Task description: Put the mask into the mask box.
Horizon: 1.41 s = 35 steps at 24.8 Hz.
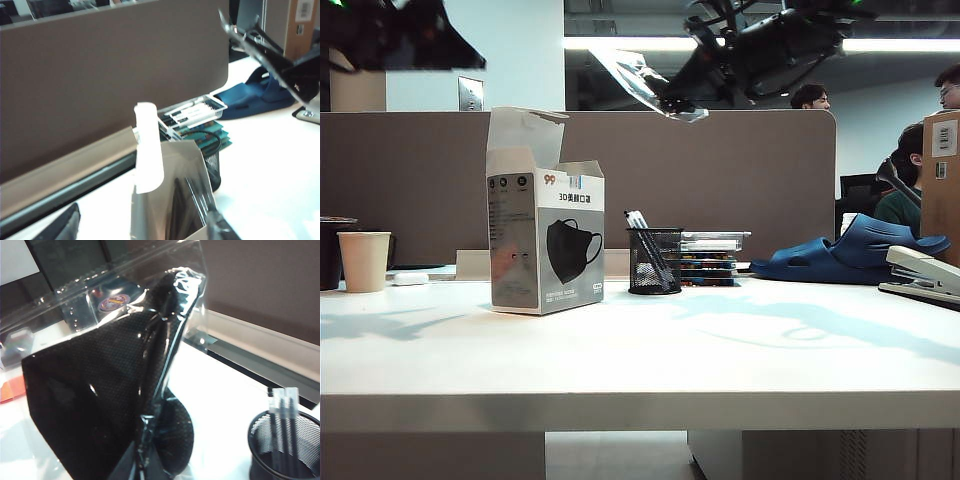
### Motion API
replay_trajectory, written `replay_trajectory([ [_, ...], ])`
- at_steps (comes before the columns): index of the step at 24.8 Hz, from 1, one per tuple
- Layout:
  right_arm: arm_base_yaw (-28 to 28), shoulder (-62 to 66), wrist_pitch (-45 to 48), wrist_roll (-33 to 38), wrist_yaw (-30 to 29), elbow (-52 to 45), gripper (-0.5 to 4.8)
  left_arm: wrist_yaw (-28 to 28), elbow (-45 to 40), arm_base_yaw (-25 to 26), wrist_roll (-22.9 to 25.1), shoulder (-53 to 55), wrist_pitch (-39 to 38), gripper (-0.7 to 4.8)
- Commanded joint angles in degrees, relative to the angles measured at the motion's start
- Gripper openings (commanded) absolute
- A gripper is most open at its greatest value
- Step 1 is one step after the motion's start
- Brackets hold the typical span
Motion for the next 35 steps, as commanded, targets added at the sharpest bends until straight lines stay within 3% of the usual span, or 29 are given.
replay_trajectory([
  [1, 1.14, 0.04, 3.41, 0.07, 0.61, 0.31, -0.08, 0.28, 0.70, -1.75, 4.02, 3.21, 0.44, 3.19],
  [5, 2.03, 0.28, 3.82, 0.07, 1.40, 0.31, -0.09, -1.01, 0.70, -2.93, 7.69, 5.46, 0.87, 3.19],
  [13, 4.55, 0.55, 4.87, 0.04, 1.62, 0.31, -0.08, -4.28, 1.57, -2.89, 7.58, 9.40, 6.56, 3.19],
  [20, 6.73, 1.84, 9.92, 0.07, 1.60, 0.31, -0.08, -7.74, 5.53, -2.86, 7.56, 12.90, 6.84, 3.17],
  [23, 7.45, 2.56, 12.50, 0.07, 1.77, 0.31, -0.08, -7.65, 7.61, -2.86, 7.54, 14.58, 6.80, 2.69],
  [27, 8.48, 3.85, 16.92, 0.07, 2.95, 0.31, -0.08, -7.63, 9.42, -2.89, 7.54, 17.09, 6.80, 2.66],
  [29, 8.52, 4.57, 19.23, 0.09, 3.08, 0.31, -0.08, -7.63, 9.49, -2.89, 7.54, 17.70, 6.82, 2.29],
  [32, 9.07, 6.27, 23.15, 0.20, 3.21, 0.28, -0.08, -7.65, 9.49, -2.89, 7.54, 18.18, 6.88, 0.87],
  [35, 9.49, 8.20, 26.58, 1.62, 4.31, 0.33, -0.08, -7.65, 9.49, -2.89, 7.56, 18.18, 7.15, 0.15],
])
